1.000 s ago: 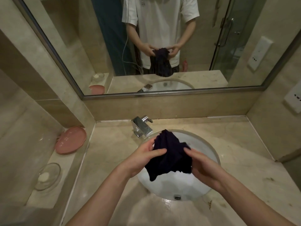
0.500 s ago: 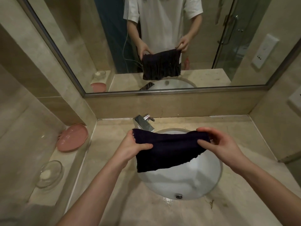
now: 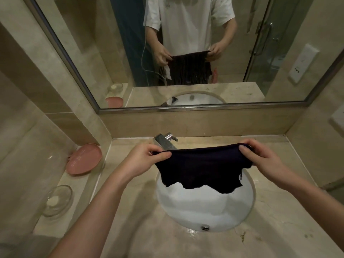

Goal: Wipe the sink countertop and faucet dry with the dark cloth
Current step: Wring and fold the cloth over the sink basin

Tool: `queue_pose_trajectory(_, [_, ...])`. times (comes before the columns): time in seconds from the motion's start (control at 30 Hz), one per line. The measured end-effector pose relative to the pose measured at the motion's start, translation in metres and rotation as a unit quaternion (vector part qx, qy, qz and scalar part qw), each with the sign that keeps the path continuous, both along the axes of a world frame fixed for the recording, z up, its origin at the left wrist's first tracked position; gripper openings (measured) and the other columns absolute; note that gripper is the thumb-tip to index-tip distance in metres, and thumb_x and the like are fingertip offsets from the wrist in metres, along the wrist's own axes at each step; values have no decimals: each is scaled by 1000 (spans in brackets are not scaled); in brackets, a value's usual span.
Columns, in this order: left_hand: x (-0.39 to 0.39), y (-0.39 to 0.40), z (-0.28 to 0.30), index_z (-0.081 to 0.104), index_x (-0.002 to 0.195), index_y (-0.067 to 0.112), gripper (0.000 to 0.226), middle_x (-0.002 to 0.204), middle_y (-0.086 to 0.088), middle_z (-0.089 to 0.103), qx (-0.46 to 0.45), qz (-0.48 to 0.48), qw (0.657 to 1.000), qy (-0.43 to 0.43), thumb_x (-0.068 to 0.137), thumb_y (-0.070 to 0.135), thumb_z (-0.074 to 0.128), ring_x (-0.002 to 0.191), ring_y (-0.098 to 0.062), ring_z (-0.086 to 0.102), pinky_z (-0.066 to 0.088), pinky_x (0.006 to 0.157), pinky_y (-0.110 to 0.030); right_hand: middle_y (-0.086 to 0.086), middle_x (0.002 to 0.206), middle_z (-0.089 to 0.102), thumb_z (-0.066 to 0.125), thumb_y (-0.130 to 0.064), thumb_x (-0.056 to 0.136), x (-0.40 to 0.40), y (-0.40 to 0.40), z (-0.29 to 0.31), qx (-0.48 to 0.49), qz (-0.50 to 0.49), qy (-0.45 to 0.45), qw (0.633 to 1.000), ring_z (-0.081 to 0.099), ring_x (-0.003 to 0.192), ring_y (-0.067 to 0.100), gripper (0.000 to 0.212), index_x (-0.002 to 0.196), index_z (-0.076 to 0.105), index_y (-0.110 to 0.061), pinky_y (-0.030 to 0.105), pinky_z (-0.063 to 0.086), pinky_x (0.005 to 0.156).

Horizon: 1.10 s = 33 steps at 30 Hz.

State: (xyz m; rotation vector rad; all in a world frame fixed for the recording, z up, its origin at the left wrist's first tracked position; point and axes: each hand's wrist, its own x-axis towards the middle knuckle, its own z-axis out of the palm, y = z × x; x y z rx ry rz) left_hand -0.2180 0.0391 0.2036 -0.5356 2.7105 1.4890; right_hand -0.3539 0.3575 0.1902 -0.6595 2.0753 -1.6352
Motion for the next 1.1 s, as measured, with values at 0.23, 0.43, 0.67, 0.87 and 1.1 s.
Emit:
queue_pose_trajectory(0.23, [5,12,8,61,82,14,15,80,4,66,277,-134,951,-14,84,23,72,73,-11,63,46,63,-20,-2,86,65,80,-25,84,5,-3,9,92,138,-15,986,64,82,14,28,99,56,-21,31,51,72])
queue_pose_trajectory(0.43, [4,11,7,55,140,25,54,76,12,67,232,-220,941,-113,91,5,67,77,0,65,45,82,-11,-1,77,60,71,-23,90,18,-18,43,53,156,13,986,60,73,11,18,87,54,-17,27,49,62])
queue_pose_trajectory(0.67, [3,58,6,69,114,18,42,111,-1,73,172,-330,905,-205,76,36,77,107,-16,68,52,97,-28,4,89,70,73,-19,91,23,-51,65,105,250,23,962,70,84,22,16,96,57,-16,36,58,72])
queue_pose_trajectory(0.87, [7,84,-1,64,125,25,30,126,0,70,278,-201,932,-113,95,25,66,120,-19,65,49,106,-37,0,105,70,77,-26,86,14,-60,31,88,168,-13,982,69,98,17,31,112,59,-25,29,58,80])
queue_pose_trajectory(1.1, [14,79,-9,69,111,12,35,97,-6,75,424,-9,900,-99,84,34,74,90,-17,71,54,78,-27,7,123,71,34,-79,84,60,-39,-68,24,10,-371,928,65,117,22,81,126,67,-18,41,39,112])
